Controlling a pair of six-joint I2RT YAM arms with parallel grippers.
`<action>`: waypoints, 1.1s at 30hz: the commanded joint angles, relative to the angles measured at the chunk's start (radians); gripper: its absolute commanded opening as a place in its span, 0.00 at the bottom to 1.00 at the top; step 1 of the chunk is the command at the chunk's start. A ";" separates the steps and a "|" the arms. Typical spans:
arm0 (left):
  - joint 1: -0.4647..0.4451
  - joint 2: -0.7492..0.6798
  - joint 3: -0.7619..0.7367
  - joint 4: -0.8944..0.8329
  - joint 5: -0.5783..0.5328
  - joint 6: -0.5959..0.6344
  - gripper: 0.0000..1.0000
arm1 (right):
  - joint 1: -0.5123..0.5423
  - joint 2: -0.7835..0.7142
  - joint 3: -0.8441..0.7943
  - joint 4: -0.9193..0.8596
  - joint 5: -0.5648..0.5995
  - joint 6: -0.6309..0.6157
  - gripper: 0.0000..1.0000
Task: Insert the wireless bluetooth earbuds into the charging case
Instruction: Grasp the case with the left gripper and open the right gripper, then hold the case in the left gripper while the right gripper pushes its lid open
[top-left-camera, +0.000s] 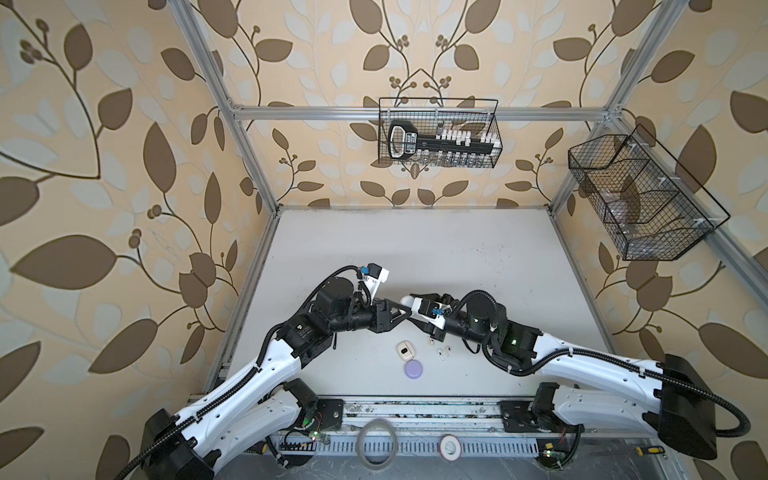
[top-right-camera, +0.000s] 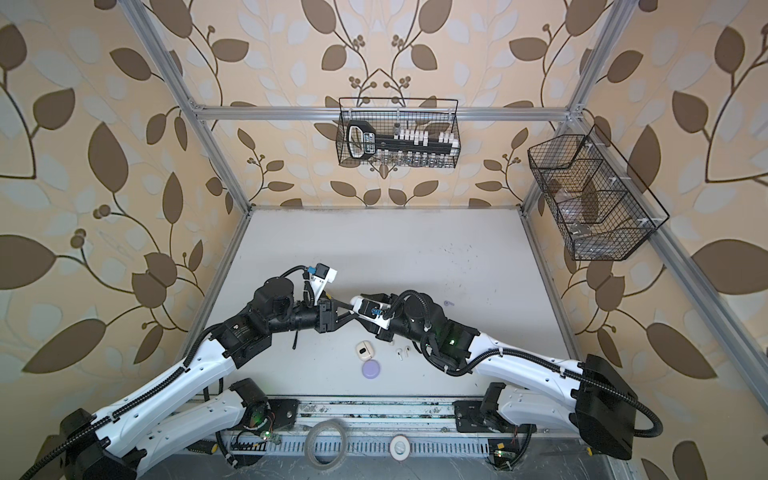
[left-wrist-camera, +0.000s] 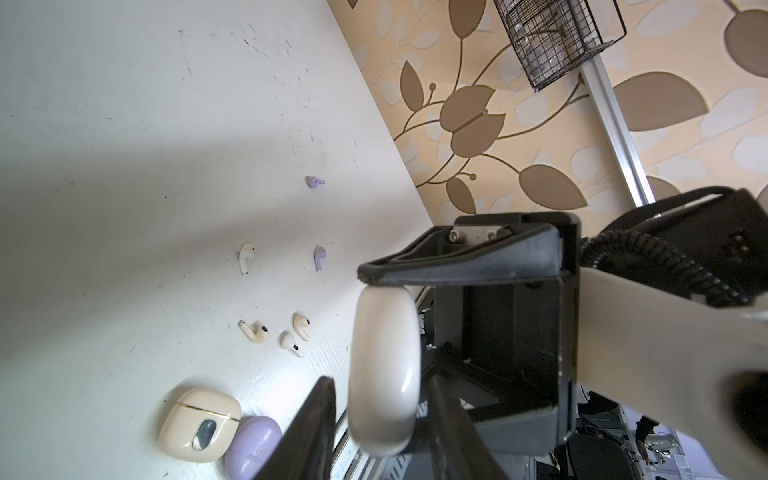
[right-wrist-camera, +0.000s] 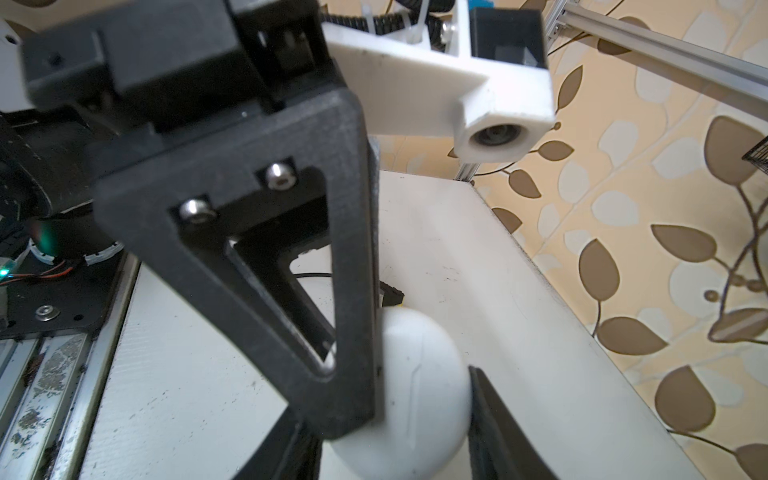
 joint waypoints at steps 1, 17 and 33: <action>-0.014 0.007 0.047 0.042 -0.001 0.023 0.36 | 0.005 0.007 0.034 0.025 0.011 -0.027 0.24; -0.016 -0.015 0.004 0.132 -0.122 0.134 0.00 | 0.005 -0.025 0.007 0.029 -0.032 0.004 0.73; -0.016 -0.360 -0.381 0.469 0.114 0.742 0.00 | 0.013 -0.246 -0.148 0.079 -0.089 0.194 0.60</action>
